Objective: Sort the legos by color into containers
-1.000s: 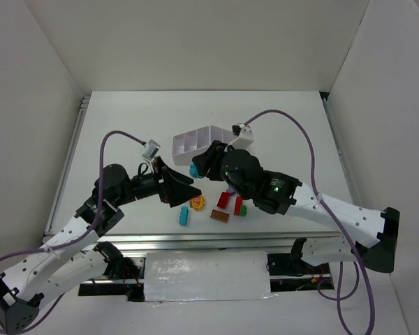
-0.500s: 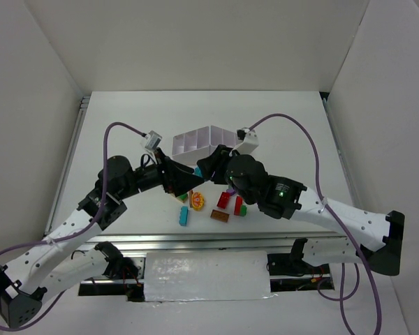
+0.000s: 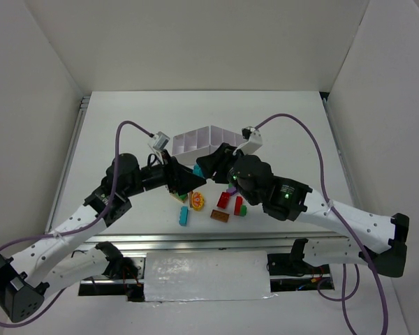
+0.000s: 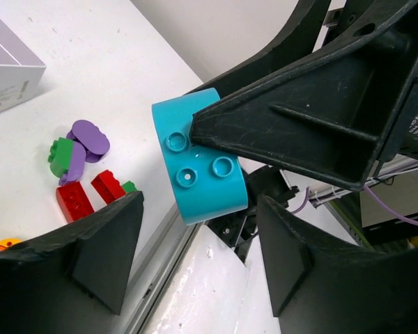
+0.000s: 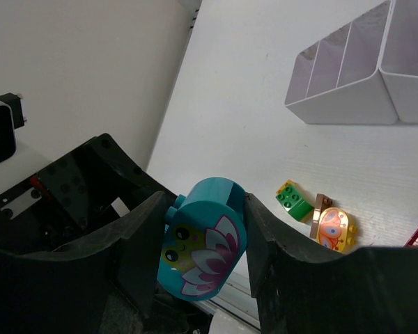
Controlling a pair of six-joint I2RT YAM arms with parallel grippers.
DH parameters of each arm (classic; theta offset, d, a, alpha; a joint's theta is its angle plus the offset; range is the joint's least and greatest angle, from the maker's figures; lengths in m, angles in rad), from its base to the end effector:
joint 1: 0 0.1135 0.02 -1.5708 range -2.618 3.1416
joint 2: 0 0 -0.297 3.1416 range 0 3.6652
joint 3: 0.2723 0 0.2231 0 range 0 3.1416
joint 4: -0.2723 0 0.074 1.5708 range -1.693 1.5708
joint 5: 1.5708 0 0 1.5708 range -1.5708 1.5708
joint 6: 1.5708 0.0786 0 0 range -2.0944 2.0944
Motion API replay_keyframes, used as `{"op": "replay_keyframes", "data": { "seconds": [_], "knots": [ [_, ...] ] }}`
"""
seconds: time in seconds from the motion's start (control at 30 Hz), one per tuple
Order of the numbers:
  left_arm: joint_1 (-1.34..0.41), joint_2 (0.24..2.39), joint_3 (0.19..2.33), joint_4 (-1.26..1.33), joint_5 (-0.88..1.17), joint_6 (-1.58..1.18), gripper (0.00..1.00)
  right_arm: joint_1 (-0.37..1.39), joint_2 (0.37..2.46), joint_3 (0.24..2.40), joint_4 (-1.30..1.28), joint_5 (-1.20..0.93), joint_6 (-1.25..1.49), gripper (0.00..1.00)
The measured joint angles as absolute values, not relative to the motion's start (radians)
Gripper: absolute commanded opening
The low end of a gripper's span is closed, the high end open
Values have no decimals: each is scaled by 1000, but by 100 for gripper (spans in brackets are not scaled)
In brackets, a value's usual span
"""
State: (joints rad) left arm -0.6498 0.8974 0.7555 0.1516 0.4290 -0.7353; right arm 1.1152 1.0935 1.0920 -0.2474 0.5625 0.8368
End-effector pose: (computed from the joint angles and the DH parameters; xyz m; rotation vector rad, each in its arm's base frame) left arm 0.1406 -0.1479 0.3761 0.3025 1.7232 -1.3881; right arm 0.1409 0.1923 0.4024 0.1528 1.8638 0.8798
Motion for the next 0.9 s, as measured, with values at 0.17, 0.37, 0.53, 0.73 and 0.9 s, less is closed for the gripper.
{"op": "replay_keyframes", "data": {
  "seconds": [0.17, 0.37, 0.53, 0.73, 0.9],
  "knots": [
    [-655, 902, 756, 165, 439, -737, 47, 1121, 1106, 1092, -234, 556, 838, 0],
    [-656, 925, 767, 150, 435, -733, 51, 1123, 1122, 1092, -234, 580, 828, 0],
    [-656, 925, 771, 137, 422, -731, 45, 1129, 1132, 1092, -231, 579, 832, 0],
    [-656, 925, 788, 89, 400, -713, 0, 1131, 1137, 1093, -230, 580, 833, 0],
    [-657, 929, 811, 57, 393, -694, 0, 1131, 1123, 1077, -204, 574, 831, 72]
  ]
}}
